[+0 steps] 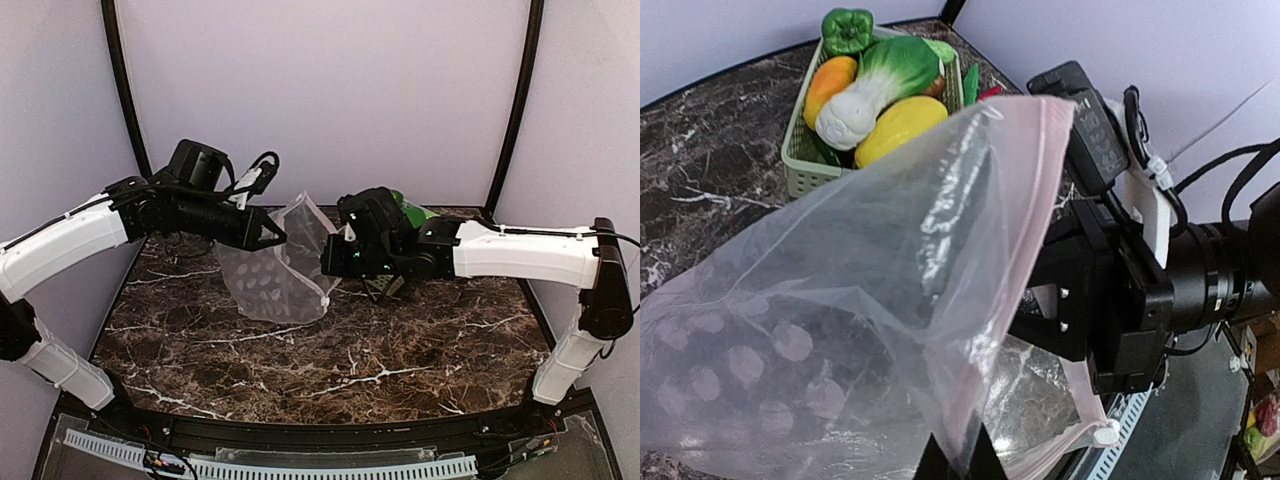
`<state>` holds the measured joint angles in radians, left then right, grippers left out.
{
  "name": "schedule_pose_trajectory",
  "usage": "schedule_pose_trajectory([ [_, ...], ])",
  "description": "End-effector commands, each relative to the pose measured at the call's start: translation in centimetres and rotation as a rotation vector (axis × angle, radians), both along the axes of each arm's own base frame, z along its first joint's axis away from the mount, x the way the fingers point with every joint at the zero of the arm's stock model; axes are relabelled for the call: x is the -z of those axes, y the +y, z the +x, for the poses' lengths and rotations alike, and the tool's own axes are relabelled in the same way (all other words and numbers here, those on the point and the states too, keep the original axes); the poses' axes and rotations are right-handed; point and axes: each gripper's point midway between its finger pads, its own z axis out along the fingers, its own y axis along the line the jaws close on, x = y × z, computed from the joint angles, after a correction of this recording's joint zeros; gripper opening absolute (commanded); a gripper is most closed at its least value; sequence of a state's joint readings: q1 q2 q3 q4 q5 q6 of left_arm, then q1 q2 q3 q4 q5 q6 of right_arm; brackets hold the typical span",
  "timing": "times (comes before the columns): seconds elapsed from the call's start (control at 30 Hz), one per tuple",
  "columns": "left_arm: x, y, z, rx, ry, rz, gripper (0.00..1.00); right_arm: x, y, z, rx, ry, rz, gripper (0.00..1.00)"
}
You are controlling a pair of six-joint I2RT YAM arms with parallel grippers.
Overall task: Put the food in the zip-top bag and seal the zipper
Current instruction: Open the zipper food storage bag, then adjust the fake vegetable at the corner of the board.
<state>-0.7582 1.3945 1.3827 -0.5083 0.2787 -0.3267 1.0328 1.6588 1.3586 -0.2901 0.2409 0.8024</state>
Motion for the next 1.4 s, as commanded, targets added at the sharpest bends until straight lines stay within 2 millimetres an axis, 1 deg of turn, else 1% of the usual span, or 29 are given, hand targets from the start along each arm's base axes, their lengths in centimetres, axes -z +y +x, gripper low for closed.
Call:
schedule_pose_trajectory([
  [0.0,4.6,0.0,-1.8,0.106,0.111,0.086,0.01,1.7,0.8,-0.6,-0.042,0.045,0.029,0.00],
  [0.03,5.3,0.0,-1.5,0.103,0.122,0.096,0.01,1.7,0.7,-0.7,-0.048,0.041,0.025,0.05],
  [0.1,6.4,0.1,-1.2,0.107,0.137,0.106,0.01,1.3,0.5,-1.0,-0.075,0.018,0.021,0.21],
  [0.2,7.2,-0.2,-0.8,0.128,0.143,0.087,0.01,-0.2,-0.2,-1.6,-0.115,-0.033,0.022,0.43],
  [0.23,7.6,-0.3,-0.6,0.139,0.152,0.080,0.01,-0.6,-0.6,-1.9,-0.129,-0.048,0.018,0.49],
  [0.27,7.5,-0.4,-0.3,0.144,0.146,0.069,0.01,-1.1,-1.0,-2.2,-0.142,-0.063,0.015,0.56],
  [0.3,7.8,-0.4,0.0,0.146,0.148,0.068,0.01,-1.4,-1.5,-2.5,-0.149,-0.072,0.008,0.61],
  [0.37,8.0,-0.5,0.6,0.151,0.145,0.067,0.01,-1.9,-2.8,-3.1,-0.156,-0.088,-0.011,0.68],
  [0.43,8.1,-0.6,1.1,0.154,0.138,0.064,0.01,-2.4,-4.3,-3.6,-0.140,-0.098,-0.032,0.72],
  [0.53,8.1,-0.7,1.8,0.161,0.121,0.070,0.01,-2.6,-7.2,-3.7,-0.084,-0.106,-0.075,0.77],
  [0.63,7.8,-0.6,2.2,0.183,0.080,0.090,0.01,-1.7,-10.9,-2.7,0.015,-0.072,-0.116,0.79],
  [0.73,7.4,-0.3,2.1,0.199,0.045,0.103,0.01,-0.5,-15.0,-1.4,0.120,-0.010,-0.122,0.79],
  [0.77,7.6,-0.1,2.0,0.200,0.035,0.114,0.01,-0.4,-16.3,-1.0,0.153,0.000,-0.116,0.79],
  [0.83,7.7,0.3,1.9,0.196,0.014,0.122,0.01,0.5,-18.7,0.0,0.212,0.030,-0.108,0.79],
  [0.9,7.7,0.7,1.8,0.184,-0.003,0.129,0.01,2.1,-21.4,1.0,0.274,0.070,-0.115,0.77],
  [1.03,7.4,1.4,1.6,0.160,-0.013,0.136,0.01,5.5,-26.1,3.3,0.377,0.151,-0.124,0.69],
  [1.1,7.2,1.6,1.5,0.148,-0.017,0.134,0.01,7.1,-27.6,4.3,0.403,0.179,-0.121,0.67],
  [1.23,7.2,2.0,1.5,0.129,-0.018,0.143,0.01,10.1,-29.5,6.8,0.444,0.218,-0.134,0.61],
  [1.37,7.5,2.4,1.8,0.109,-0.015,0.167,0.01,12.1,-29.9,9.3,0.464,0.227,-0.145,0.56],
])
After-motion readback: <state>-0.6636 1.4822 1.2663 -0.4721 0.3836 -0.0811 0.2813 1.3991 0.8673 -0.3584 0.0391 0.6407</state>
